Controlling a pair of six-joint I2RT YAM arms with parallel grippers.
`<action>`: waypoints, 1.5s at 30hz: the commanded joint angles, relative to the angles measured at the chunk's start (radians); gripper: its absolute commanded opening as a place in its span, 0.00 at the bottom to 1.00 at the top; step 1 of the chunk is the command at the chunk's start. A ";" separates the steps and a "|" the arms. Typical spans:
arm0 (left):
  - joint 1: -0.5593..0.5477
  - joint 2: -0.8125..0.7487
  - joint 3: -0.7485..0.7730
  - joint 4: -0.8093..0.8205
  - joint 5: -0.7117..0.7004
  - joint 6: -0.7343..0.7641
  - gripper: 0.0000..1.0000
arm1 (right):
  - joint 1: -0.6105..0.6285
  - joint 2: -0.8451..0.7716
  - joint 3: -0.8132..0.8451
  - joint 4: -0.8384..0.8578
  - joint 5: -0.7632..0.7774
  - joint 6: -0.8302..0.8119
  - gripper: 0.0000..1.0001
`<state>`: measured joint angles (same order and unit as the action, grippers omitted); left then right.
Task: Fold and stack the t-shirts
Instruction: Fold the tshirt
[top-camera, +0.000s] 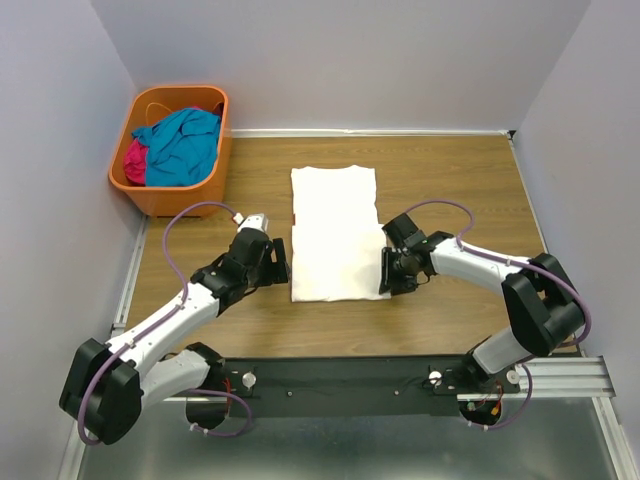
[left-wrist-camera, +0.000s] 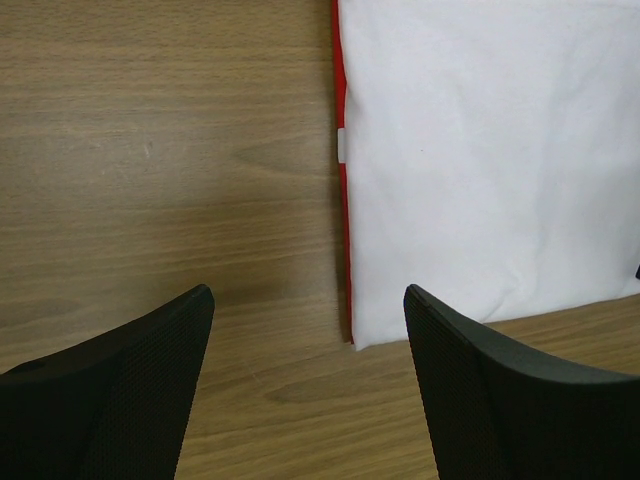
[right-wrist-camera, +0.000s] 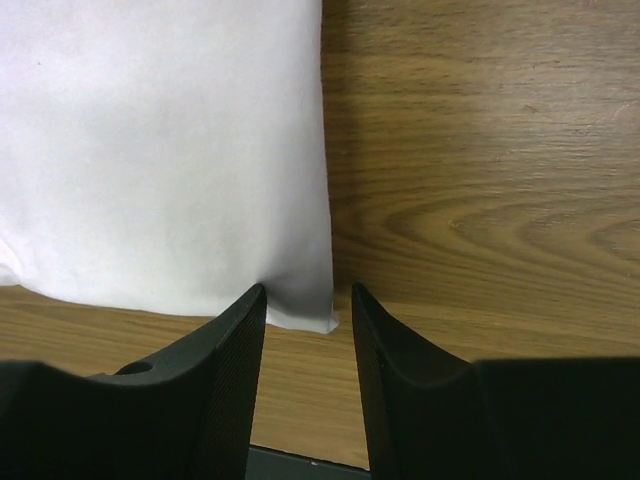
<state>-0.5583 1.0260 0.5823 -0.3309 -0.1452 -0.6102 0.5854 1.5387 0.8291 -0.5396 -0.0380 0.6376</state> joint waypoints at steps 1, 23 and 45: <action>0.000 0.011 0.034 0.006 0.018 0.012 0.84 | 0.027 0.024 -0.007 -0.040 0.032 0.017 0.47; -0.006 0.062 0.063 -0.031 0.025 0.049 0.84 | 0.116 0.161 0.015 -0.146 0.167 0.045 0.31; -0.193 0.292 0.158 -0.180 0.001 -0.071 0.71 | 0.182 0.182 -0.007 -0.092 0.194 0.022 0.00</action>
<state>-0.7124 1.2762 0.6918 -0.4625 -0.1146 -0.6399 0.7425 1.6329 0.9146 -0.6193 0.1436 0.6613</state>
